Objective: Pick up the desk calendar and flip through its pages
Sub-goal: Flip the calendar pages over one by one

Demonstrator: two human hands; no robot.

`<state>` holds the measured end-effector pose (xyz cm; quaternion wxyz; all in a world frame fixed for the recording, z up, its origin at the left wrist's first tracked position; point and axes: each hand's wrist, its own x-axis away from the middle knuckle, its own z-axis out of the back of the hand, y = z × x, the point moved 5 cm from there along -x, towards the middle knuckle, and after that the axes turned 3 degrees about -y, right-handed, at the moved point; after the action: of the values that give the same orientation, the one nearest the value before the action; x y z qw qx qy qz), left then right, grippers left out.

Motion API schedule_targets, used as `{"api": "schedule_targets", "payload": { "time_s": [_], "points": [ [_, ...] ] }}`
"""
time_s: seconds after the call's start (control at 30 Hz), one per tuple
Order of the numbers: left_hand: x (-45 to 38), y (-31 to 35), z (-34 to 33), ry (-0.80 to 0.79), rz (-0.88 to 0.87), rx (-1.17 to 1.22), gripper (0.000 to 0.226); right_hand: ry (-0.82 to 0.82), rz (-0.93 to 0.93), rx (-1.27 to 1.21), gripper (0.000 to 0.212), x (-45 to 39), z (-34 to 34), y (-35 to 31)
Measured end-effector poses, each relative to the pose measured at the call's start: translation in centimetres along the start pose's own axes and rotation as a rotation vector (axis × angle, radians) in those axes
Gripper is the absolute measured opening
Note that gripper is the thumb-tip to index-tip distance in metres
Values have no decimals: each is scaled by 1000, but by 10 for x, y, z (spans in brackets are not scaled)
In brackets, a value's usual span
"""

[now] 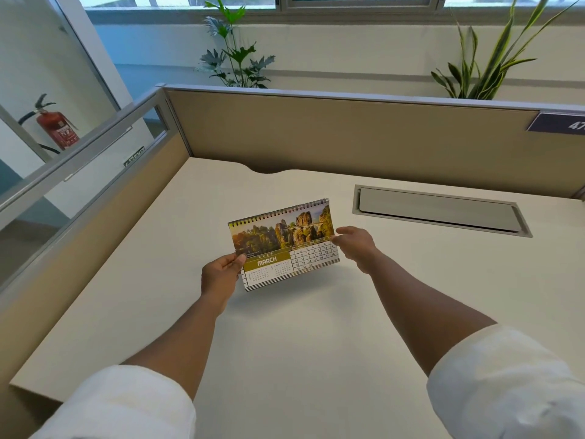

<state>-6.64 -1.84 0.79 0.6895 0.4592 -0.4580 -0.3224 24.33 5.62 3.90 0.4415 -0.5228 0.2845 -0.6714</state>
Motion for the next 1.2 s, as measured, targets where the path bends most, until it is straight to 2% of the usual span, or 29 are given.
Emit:
{"api": "schedule_targets", "payload": {
  "time_s": [0.37, 0.57, 0.63, 0.73, 0.83, 0.97, 1.03, 1.1, 1.2],
  "points": [
    [5, 2, -1, 1, 9, -21, 37, 12, 60, -25, 34, 6, 6, 1],
    [13, 2, 2, 62, 52, 9, 39, 2, 94, -36, 15, 7, 8, 1],
    [13, 2, 2, 60, 50, 6, 39, -25, 106, -43, 14, 8, 7, 0],
    [14, 3, 3, 62, 49, 15, 36, -159, 85, -124, 13, 11, 1, 0],
    [14, 3, 3, 62, 52, 20, 33, -273, 33, -224, 32, 16, -4, -1],
    [14, 0, 4, 71, 81, 40, 37, -457, 41, -382, 75, 24, -9, -12],
    [14, 1, 4, 74, 85, 54, 37, -493, 44, -459, 93, 24, -9, -19],
    [13, 1, 3, 72, 94, 110, 32, -505, 59, -541, 101, 22, -10, -27],
    [12, 2, 2, 54, 105, 148, 23, -492, 78, -661, 97, 19, -10, -39]
  ]
}}
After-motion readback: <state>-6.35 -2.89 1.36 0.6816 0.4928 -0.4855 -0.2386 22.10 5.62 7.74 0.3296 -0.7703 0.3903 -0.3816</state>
